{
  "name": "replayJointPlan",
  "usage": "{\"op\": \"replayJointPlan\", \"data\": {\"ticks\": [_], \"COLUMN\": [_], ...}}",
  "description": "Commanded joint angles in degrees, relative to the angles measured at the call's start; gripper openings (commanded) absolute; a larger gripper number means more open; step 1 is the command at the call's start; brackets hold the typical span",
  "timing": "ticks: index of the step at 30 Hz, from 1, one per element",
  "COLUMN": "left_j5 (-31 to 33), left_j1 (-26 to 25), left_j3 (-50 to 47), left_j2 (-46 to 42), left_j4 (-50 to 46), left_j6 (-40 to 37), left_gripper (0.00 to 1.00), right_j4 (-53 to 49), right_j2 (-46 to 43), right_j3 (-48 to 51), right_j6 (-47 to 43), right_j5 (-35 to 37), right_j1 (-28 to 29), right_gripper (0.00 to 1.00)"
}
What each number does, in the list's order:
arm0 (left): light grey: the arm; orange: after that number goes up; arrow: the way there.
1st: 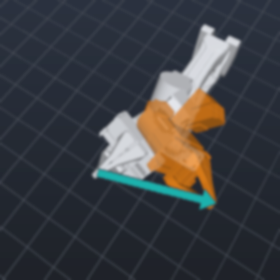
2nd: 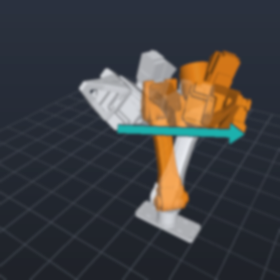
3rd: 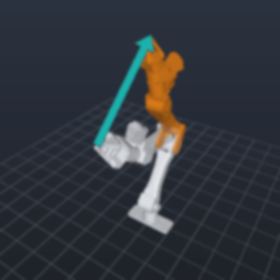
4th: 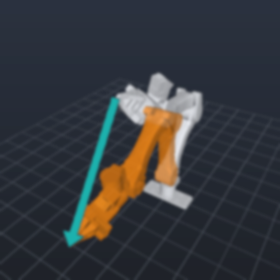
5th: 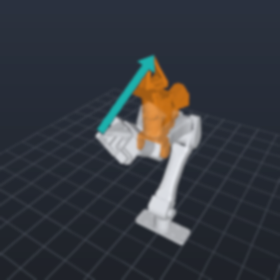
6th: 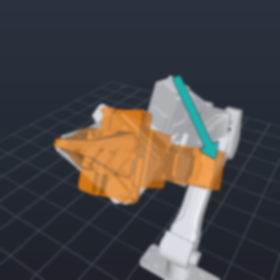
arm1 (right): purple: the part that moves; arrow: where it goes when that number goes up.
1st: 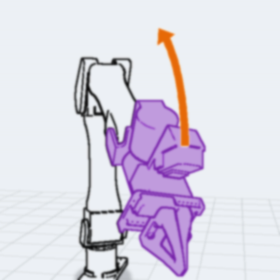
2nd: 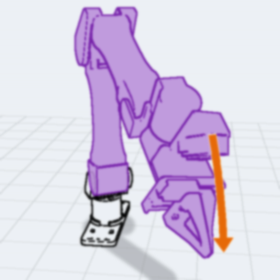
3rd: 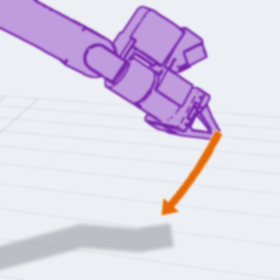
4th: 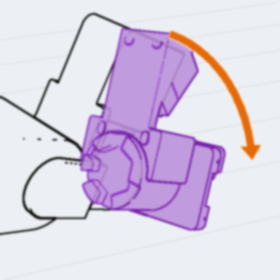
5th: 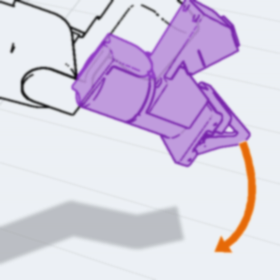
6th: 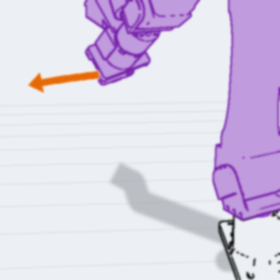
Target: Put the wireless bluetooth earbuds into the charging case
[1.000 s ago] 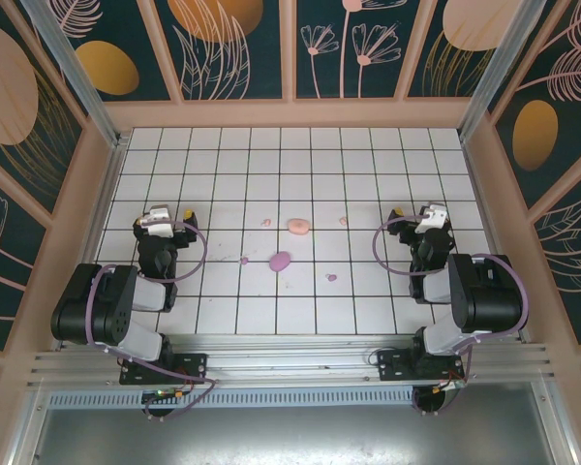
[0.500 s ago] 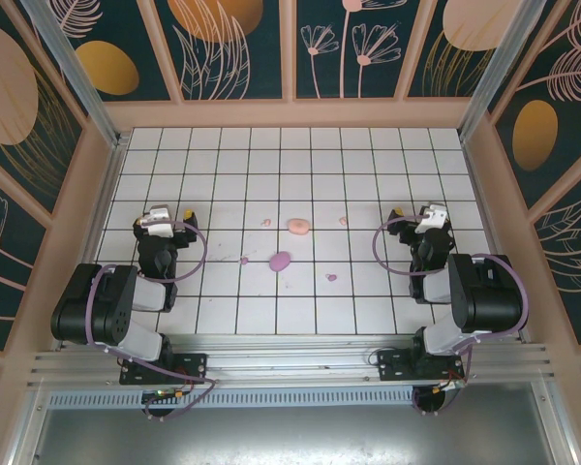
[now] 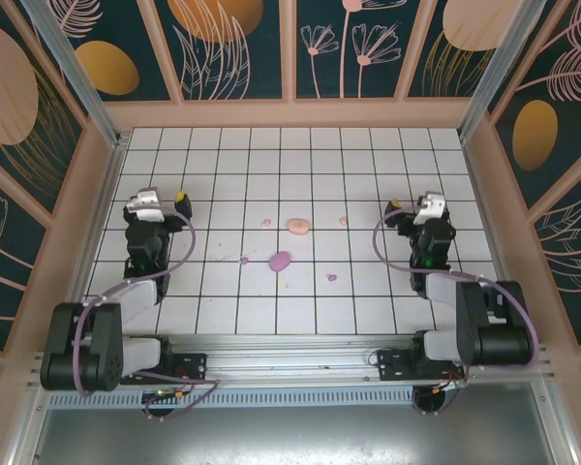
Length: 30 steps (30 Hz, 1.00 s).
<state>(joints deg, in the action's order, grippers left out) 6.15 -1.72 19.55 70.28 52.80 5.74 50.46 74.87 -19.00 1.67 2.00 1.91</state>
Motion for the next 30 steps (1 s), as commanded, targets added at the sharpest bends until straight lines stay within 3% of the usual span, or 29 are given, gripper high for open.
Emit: {"op": "replayJointPlan", "data": {"ticks": [1, 4, 7, 11, 16, 19, 24, 30], "left_j5": [-7.54, -9.01, -8.37, -7.91, -8.30, -6.17, -0.87, -0.35], "left_j1": [0.14, -3.15, -10.15, -19.67, -30.39, -36.00, -44.98, -47.48], "left_j3": [5.53, 9.49, 11.10, 11.65, 9.08, 9.33, 14.41, 12.52], "left_j2": [-4.48, -8.14, -10.36, -10.21, -8.62, -5.85, 2.75, 8.15], "left_j4": [-15.40, -25.63, -31.80, -39.80, -43.16, -44.81, -49.21, -42.43], "left_j6": [2.66, 2.63, 2.27, 2.88, 4.67, 4.37, 3.36, 6.69], "left_gripper": [0.89, 0.84, 0.82, 0.80, 0.75, 0.75, 0.76, 0.78], "right_j4": [-22.60, -36.92, -44.31, -49.34, -49.46, -50.14, -52.28, -55.81], "right_j2": [-5.20, -8.27, -10.96, -12.73, -10.21, -7.01, -2.76, -0.26], "right_j3": [-9.52, -16.48, -19.31, -19.21, -16.22, -16.02, -18.09, -21.00], "right_j6": [6.08, 9.15, 10.57, 15.70, 24.22, 27.70, 33.89, 35.46], "right_j5": [-0.86, -3.74, -2.49, -0.35, -3.98, 0.26, 2.65, 0.96], "right_j1": [2.02, 5.58, 12.21, 20.67, 27.87, 32.68, 35.62, 35.68], "right_gripper": [0.98, 0.94, 0.94, 0.94, 0.93, 0.93, 0.93, 0.93]}}
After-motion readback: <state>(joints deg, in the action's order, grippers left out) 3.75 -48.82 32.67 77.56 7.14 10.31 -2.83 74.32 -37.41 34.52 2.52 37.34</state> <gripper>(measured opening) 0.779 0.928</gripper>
